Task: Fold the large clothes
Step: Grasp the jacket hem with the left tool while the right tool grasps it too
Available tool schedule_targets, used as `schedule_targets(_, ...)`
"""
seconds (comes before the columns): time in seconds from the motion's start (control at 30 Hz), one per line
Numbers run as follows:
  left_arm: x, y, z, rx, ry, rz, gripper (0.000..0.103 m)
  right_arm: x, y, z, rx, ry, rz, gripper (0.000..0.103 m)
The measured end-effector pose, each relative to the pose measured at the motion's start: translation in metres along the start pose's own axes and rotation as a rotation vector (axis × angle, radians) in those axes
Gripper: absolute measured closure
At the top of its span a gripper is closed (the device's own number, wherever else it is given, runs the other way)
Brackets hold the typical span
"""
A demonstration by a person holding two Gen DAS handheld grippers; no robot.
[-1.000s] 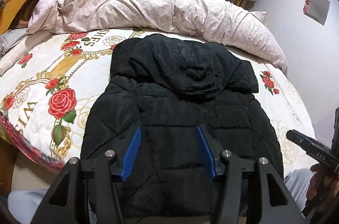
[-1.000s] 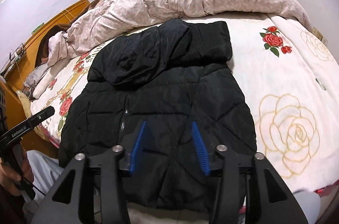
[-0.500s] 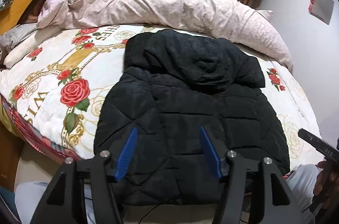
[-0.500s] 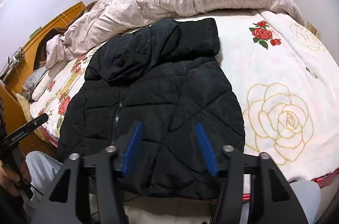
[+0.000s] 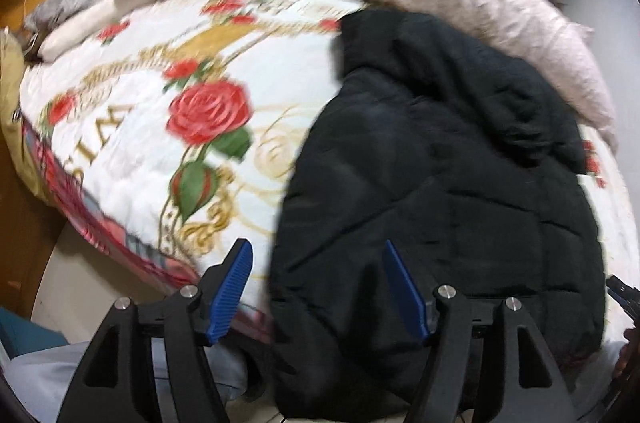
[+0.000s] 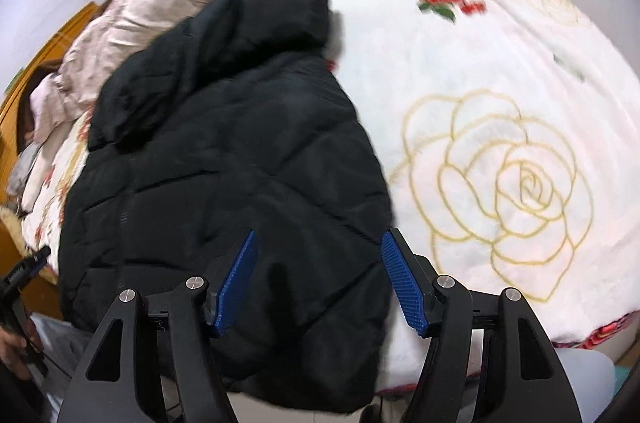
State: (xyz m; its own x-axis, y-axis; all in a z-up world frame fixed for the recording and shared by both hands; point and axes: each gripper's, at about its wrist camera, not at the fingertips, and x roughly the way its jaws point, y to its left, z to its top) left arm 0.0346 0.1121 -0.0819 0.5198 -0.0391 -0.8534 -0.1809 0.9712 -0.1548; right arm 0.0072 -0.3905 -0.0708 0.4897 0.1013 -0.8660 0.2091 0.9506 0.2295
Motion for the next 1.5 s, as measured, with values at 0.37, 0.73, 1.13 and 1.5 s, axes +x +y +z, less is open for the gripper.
schedule_targets(0.37,0.026,-0.002,-0.029,-0.023,0.113,-0.072,0.032,0.020,-0.018,-0.019,0.120,0.130,0.119,0.038)
schedule_targets(0.73,0.009,-0.030,-0.038,0.086,0.112,-0.033,0.081,0.006,-0.012,-0.019,0.118,0.159,0.161,0.088)
schedule_targets(1.13,-0.103,-0.025,-0.018,0.058,-0.104,-0.166,0.089,-0.102,-0.008,-0.016,0.085,-0.032,0.302,0.092)
schedule_targets(1.5,-0.128,-0.011,-0.041,0.028,-0.090,-0.196,0.089,-0.122,-0.014,-0.039,0.127,-0.023,0.325,0.092)
